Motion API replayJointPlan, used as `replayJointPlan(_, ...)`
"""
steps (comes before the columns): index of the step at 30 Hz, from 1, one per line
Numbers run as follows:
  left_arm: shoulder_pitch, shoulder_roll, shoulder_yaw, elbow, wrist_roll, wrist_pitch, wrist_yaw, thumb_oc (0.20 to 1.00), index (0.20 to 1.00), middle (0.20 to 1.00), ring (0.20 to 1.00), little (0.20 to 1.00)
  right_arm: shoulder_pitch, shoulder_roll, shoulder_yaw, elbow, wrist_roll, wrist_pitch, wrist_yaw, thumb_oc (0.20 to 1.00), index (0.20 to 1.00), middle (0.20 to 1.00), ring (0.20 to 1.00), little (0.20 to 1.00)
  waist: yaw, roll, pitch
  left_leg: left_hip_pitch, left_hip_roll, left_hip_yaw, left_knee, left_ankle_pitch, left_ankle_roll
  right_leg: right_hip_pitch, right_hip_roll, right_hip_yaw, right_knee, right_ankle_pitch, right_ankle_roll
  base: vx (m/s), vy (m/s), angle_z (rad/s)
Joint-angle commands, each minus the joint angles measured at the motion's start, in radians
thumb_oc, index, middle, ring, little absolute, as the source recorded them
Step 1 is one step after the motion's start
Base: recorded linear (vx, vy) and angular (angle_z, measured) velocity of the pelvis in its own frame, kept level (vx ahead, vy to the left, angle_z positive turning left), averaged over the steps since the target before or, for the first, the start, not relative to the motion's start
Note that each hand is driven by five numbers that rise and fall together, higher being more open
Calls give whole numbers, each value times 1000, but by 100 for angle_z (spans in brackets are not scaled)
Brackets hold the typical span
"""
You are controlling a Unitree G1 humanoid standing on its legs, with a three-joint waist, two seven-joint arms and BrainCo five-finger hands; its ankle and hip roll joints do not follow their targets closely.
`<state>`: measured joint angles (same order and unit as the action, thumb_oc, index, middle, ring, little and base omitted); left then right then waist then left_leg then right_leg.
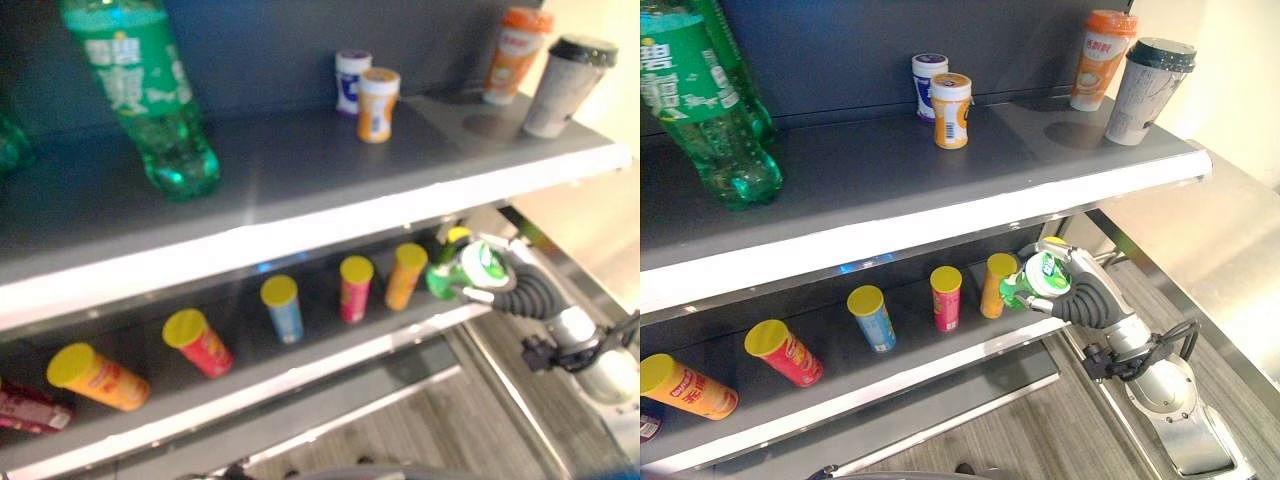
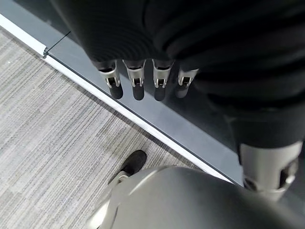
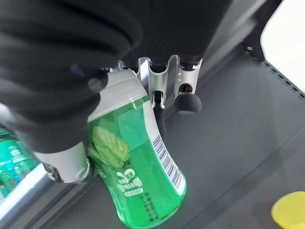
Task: Put the goods on the table back onto the shelves and tidy them up.
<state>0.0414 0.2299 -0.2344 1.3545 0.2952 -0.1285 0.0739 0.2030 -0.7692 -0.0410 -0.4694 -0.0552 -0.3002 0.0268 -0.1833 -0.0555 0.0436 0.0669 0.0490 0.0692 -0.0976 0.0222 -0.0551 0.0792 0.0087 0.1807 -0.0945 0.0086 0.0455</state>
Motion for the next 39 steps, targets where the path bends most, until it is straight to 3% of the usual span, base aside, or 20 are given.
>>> replayJointPlan(1, -2, -14, -31, 52, 22, -17, -22, 1000, 1000, 1000, 1000, 1000, -40, -52, -124, -120, 181, -71, 12, 200, 200, 200, 200, 200, 25, -32, -59, 24, 46, 38, 10, -79, -12, -52, -36, 12, 7, 39, 63, -8, 21, -4)
replayJointPlan(3, -2, -16, -31, 54, 17, -19, -25, 1000, 1000, 1000, 1000, 1000, -45, -78, -145, -127, 207, -72, 21, 200, 200, 200, 200, 200, 23, -32, -62, 26, 46, 41, 10, -80, -12, -53, -36, 13, 7, 39, 64, -6, 20, -7)
replayJointPlan(6, -1, -14, -29, 57, 3, -20, -38, 1000, 1000, 1000, 1000, 1000, -70, -160, -180, -143, 290, -76, 58, 200, 200, 200, 200, 200, 18, -36, -71, 27, 47, 48, 10, -82, -13, -57, -36, 16, 7, 40, 67, -11, 23, -11)
replayJointPlan(8, -4, -9, -36, 60, 0, -24, -50, 1000, 1000, 1000, 1000, 1000, -104, -261, -193, -152, 346, -70, 91, 200, 200, 200, 200, 200, 14, -42, -80, 27, 47, 54, 10, -84, -14, -61, -36, 21, 7, 44, 70, -11, 19, -10)
replayJointPlan(12, -4, -9, -48, 59, -5, -25, -58, 1000, 1000, 1000, 1000, 1000, -176, -351, -177, -146, 395, -62, 107, 200, 200, 200, 200, 200, 16, -46, -89, 28, 46, 60, 10, -86, -15, -64, -35, 22, 7, 44, 72, -2, 9, -2)
replayJointPlan(15, -11, -4, -80, 53, -16, -21, -60, 1000, 1000, 1000, 1000, 1000, -403, -447, -28, -103, 421, -43, 103, 200, 200, 200, 200, 200, 49, -55, -94, 27, 44, 57, 10, -86, -17, -62, -38, 18, 7, 41, 72, 0, 20, -5)
replayJointPlan(19, -12, -4, -86, 51, -19, -18, -62, 1000, 1000, 1000, 1000, 1000, -541, -482, 91, -60, 441, -29, 103, 200, 200, 200, 200, 200, 56, -56, -93, 25, 42, 52, 10, -86, -18, -61, -39, 15, 7, 38, 71, 3, 5, 3)
replayJointPlan(24, -11, 4, -109, 47, -32, -9, -70, 1000, 1000, 1000, 1000, 1000, -837, -541, 369, 36, 514, 1, 121, 200, 200, 200, 200, 200, 87, -62, -94, 20, 34, 33, 10, -80, -22, -54, -41, -2, 7, 26, 67, 6, 4, 3)
replayJointPlan(26, -12, 11, -114, 46, -37, -7, -72, 1000, 1000, 1000, 1000, 1000, -876, -545, 407, 61, 519, 13, 125, 200, 200, 200, 200, 200, 96, -67, -93, 17, 34, 30, 10, -80, -23, -52, -41, -4, 7, 23, 67, 10, 8, 10)
replayJointPlan(27, -13, 17, -119, 45, -48, -4, -79, 1000, 1000, 1000, 1000, 1000, -989, -560, 520, 125, 544, 30, 129, 200, 200, 200, 200, 200, 105, -70, -91, 16, 33, 23, 10, -78, -25, -49, -42, -7, 7, 19, 66, 11, 11, 12)
replayJointPlan(35, -18, 24, -129, 42, -61, 1, -86, 1000, 1000, 1000, 1000, 1000, -1225, -551, 746, 282, 543, 69, 126, 200, 200, 200, 200, 200, 117, -66, -90, 12, 30, 5, 10, -74, -27, -43, -41, -17, 7, 9, 63, 9, 4, 4)
replayJointPlan(39, -18, 28, -132, 40, -67, 3, -86, 1000, 1000, 1000, 1000, 1000, -1291, -543, 795, 357, 529, 86, 119, 200, 200, 200, 200, 200, 122, -65, -89, 9, 29, -1, 10, -72, -29, -40, -40, -23, 7, 5, 62, 3, 1, 3)
